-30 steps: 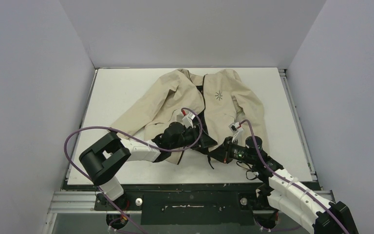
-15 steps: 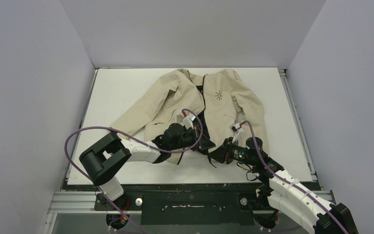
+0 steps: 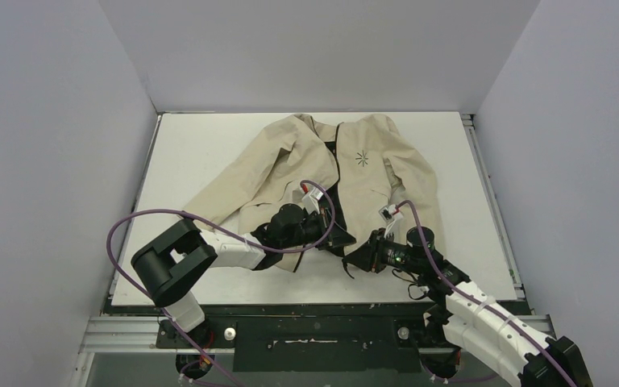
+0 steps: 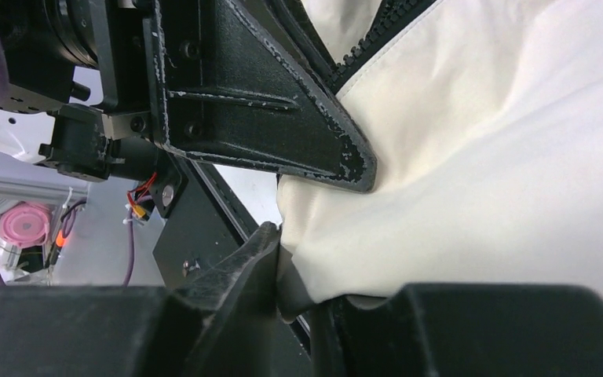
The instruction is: Zip up the jacket
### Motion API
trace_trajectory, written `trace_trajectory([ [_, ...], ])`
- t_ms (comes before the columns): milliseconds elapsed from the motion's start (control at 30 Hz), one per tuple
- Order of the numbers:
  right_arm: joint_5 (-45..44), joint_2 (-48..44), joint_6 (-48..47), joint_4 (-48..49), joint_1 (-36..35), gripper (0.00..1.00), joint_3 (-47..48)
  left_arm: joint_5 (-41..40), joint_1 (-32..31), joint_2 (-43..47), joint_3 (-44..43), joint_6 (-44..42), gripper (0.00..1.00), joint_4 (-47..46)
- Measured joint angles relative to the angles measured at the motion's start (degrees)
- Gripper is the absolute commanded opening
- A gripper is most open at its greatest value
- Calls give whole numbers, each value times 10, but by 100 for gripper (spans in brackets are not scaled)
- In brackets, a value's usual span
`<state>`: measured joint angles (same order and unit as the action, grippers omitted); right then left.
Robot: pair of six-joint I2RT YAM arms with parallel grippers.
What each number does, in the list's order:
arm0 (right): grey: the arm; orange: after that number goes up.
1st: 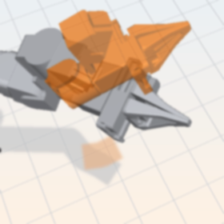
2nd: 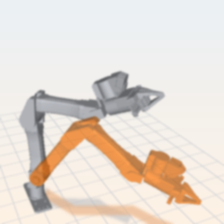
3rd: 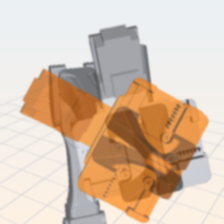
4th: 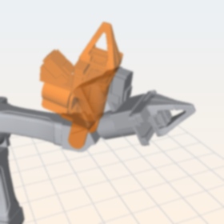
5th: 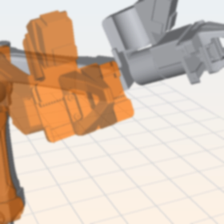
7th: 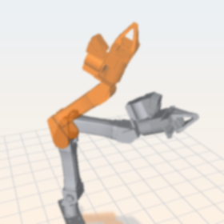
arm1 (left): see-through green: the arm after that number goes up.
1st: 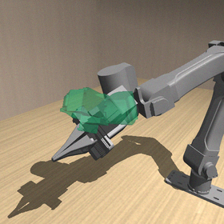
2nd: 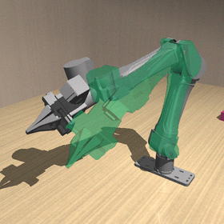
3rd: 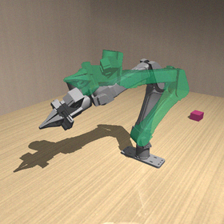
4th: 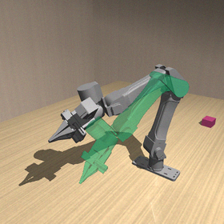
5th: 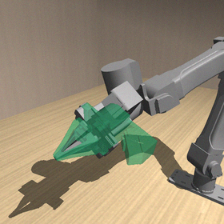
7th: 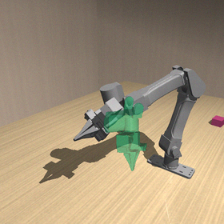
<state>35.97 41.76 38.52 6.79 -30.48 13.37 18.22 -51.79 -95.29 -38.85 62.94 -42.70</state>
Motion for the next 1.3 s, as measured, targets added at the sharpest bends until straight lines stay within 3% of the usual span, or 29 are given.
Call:
trace_trajectory([
  [267, 6, 10, -2, 1, 0, 0, 0, 0, 0, 0, 0, 0, 3, 1],
  [333, 8, 12, -3, 2, 1, 0, 0, 0, 0, 0, 0, 0, 13, 1],
  [433, 9, 17, -3, 4, 0, 0, 0, 0, 1, 0, 0, -5, 40, 4],
  [533, 5, 21, -3, 0, 0, 0, 2, -4, 4, 9, 0, -15, 54, 27],
  [733, -65, 21, -2, -56, 1, 0, 41, -48, 26, 111, 0, -68, 62, 156],
  [967, -134, 21, 11, -92, 1, 0, 68, -194, 28, 277, -19, -168, 63, 409],
  [1167, -155, 19, 28, -100, 1, 0, 68, -297, 7, 306, -24, -210, 63, 600],
  [1300, -163, 4, 36, -99, 2, 0, 63, -327, -1, 304, -19, -221, 63, 666],
])
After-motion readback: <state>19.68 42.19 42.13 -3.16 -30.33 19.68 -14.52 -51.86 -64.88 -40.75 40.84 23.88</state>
